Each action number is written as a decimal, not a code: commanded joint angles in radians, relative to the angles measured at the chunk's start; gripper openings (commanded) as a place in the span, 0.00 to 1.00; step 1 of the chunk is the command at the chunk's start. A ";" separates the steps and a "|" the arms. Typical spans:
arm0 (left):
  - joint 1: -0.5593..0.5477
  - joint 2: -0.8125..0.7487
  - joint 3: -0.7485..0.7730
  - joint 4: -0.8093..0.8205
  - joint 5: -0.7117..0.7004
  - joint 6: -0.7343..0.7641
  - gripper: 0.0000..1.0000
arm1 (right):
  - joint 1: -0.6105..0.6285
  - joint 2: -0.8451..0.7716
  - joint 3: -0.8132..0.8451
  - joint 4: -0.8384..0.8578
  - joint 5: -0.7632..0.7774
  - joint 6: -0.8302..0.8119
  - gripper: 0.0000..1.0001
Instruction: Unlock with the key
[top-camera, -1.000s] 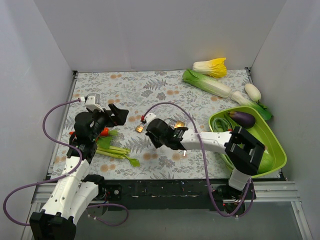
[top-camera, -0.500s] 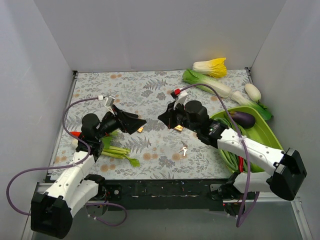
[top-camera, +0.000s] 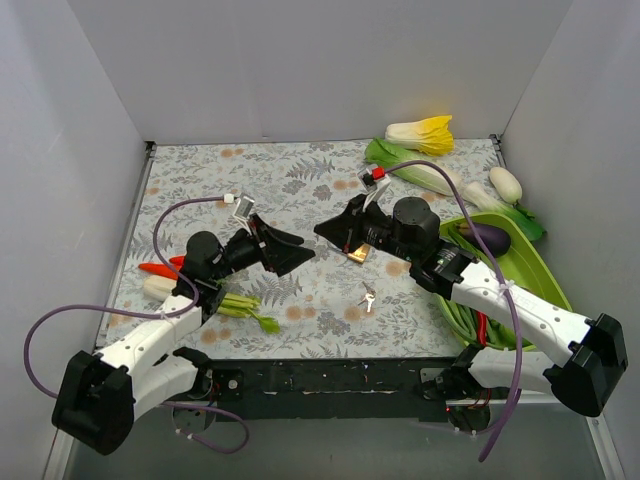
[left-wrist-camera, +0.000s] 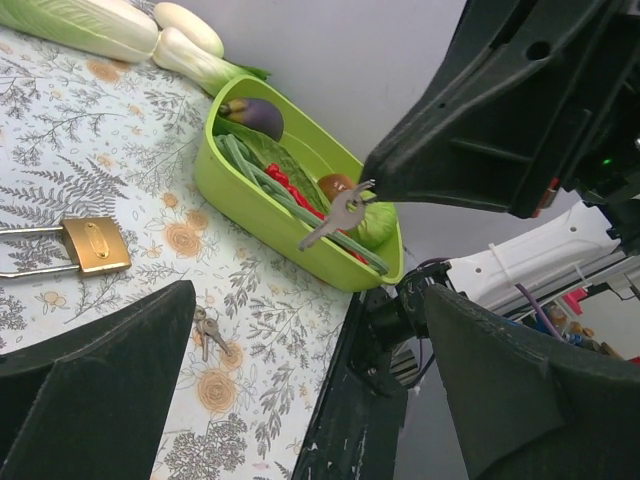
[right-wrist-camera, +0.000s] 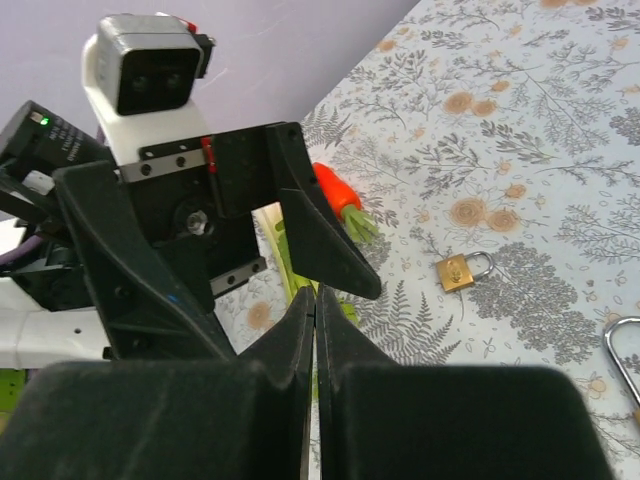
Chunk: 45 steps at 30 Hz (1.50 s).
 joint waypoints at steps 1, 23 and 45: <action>-0.040 0.036 0.059 0.041 -0.046 0.033 0.98 | -0.012 -0.030 -0.011 0.070 -0.037 0.069 0.01; -0.212 0.112 0.152 -0.009 -0.238 0.242 0.56 | -0.049 -0.033 -0.024 0.064 -0.054 0.155 0.01; -0.226 0.107 0.103 -0.027 -0.273 0.210 0.00 | -0.083 -0.039 -0.065 0.066 -0.054 0.187 0.01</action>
